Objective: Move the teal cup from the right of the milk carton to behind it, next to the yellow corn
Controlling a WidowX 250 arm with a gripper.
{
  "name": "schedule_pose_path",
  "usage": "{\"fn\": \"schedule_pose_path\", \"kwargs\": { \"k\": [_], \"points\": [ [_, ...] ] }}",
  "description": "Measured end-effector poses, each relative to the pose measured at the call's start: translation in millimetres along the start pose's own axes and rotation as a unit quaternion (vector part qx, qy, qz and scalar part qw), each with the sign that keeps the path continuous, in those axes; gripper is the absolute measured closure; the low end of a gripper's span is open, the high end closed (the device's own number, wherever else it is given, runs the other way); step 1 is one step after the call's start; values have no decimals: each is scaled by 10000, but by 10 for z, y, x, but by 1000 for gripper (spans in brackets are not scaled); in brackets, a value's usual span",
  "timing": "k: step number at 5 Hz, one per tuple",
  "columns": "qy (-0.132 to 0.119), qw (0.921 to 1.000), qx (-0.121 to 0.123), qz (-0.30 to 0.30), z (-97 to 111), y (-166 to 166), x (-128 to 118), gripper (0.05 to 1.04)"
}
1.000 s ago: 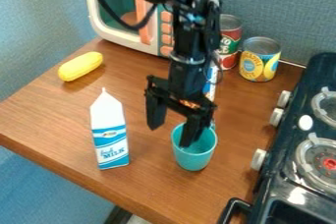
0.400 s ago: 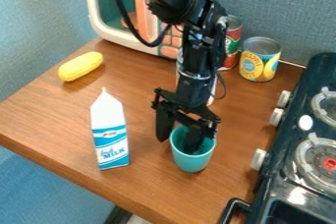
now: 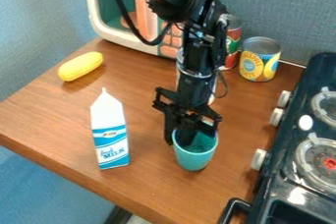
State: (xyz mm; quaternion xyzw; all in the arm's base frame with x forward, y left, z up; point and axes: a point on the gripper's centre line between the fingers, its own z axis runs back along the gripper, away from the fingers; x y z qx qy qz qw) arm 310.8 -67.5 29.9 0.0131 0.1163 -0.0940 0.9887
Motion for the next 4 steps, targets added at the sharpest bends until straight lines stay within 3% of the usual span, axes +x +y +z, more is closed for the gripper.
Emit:
{"fn": "schedule_pose_path", "kwargs": {
  "k": [2, 3, 4],
  "points": [
    [-272, 9991, -159, -270, 267, -166, -67, 960],
    [-497, 9984, -172, -193, 574, -210, -110, 960],
    [-964, 9940, -447, 256, 1019, -26, -91, 960]
  ]
}}
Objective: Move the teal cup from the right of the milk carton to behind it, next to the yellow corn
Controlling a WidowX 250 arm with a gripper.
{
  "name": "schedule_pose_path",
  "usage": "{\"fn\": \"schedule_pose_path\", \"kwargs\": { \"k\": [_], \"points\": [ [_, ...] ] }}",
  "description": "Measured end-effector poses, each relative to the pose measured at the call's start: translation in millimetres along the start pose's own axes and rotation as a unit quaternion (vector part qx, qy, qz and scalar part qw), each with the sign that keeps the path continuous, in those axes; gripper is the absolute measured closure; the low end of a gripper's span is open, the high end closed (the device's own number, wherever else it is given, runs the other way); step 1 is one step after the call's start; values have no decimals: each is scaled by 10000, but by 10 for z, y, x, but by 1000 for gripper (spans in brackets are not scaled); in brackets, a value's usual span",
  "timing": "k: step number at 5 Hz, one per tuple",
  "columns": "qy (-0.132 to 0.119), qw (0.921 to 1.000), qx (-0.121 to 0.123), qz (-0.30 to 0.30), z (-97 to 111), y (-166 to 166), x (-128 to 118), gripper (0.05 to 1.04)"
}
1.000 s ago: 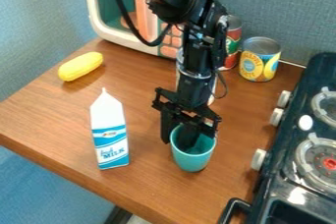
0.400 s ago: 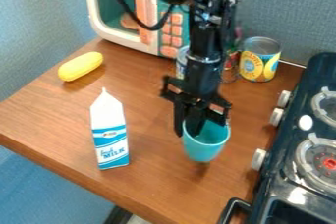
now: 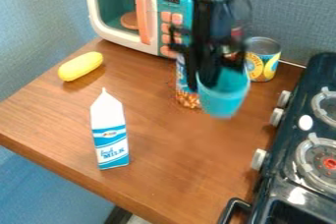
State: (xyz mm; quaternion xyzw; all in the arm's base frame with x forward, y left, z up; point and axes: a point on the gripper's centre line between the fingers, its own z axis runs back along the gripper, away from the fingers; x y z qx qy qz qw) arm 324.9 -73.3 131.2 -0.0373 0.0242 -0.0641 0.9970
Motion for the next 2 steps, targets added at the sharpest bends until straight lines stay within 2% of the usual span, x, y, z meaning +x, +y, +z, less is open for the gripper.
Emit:
{"fn": "schedule_pose_path", "kwargs": {
  "k": [1, 2],
  "points": [
    [-269, 9978, -90, 606, 303, 426, 108, 960],
    [-99, 9927, 15, 1206, 343, 898, 170, 960]
  ]
}}
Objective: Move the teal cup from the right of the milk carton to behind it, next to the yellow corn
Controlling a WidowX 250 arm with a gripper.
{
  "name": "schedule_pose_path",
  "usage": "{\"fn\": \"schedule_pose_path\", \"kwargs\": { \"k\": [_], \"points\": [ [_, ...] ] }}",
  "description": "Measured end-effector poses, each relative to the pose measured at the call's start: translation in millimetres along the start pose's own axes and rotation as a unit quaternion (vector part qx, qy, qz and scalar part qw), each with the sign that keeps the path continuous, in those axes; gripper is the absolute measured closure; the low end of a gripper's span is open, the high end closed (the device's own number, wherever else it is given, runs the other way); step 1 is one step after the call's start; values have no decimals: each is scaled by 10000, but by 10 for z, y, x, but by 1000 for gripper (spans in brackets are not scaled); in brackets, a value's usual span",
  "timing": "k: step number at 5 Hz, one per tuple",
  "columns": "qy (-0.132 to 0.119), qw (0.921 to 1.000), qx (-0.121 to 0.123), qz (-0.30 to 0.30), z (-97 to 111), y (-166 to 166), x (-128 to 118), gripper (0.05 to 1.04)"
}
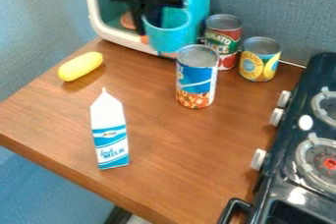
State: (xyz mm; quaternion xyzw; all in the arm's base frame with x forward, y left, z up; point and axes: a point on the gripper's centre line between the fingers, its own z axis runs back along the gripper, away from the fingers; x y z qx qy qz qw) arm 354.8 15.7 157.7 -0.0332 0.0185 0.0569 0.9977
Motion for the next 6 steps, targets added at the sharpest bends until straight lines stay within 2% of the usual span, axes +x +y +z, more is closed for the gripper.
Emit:
{"fn": "schedule_pose_path", "kwargs": {
  "k": [1, 2, 3, 4, 6],
  "points": [
    [35, 9983, 97, 571, 31, 458, 87, 960],
    [236, 9953, 282, 891, -83, 794, 94, 960],
    [310, 9934, 303, 1058, -210, 940, 125, 960],
    [383, 9884, 207, 1452, -383, 1161, 193, 960],
    [622, 9807, -82, 1853, -892, 1434, 361, 960]
  ]
}}
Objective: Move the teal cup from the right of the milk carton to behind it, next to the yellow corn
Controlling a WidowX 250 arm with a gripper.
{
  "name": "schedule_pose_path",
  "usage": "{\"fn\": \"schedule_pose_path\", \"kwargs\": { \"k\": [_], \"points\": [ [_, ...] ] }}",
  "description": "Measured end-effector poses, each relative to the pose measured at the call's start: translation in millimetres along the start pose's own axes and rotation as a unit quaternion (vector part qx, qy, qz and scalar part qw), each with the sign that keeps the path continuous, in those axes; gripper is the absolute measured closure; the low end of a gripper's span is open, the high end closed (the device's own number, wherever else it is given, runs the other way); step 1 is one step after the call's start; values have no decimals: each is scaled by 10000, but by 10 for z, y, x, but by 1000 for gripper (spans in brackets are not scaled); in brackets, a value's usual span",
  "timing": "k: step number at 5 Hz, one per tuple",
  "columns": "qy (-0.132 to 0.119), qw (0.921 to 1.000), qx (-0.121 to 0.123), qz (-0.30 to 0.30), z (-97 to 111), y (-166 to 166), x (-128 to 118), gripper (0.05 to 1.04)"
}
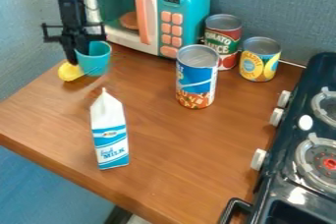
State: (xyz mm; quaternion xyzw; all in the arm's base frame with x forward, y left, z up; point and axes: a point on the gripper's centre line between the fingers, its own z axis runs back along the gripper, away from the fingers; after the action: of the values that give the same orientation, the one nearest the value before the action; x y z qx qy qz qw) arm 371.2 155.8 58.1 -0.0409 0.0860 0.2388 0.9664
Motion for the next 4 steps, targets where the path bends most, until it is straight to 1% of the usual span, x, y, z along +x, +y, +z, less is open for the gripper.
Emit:
{"fn": "schedule_pose_path", "kwargs": {
  "k": [1, 3, 4],
  "points": [
    [7, 9999, 0, 102, -169, 11, 70, 960],
    [-62, 9998, 123, 149, -203, 23, 118, 960],
    [-92, 9998, 127, 110, -202, -9, 122, 935]
  ]
}}
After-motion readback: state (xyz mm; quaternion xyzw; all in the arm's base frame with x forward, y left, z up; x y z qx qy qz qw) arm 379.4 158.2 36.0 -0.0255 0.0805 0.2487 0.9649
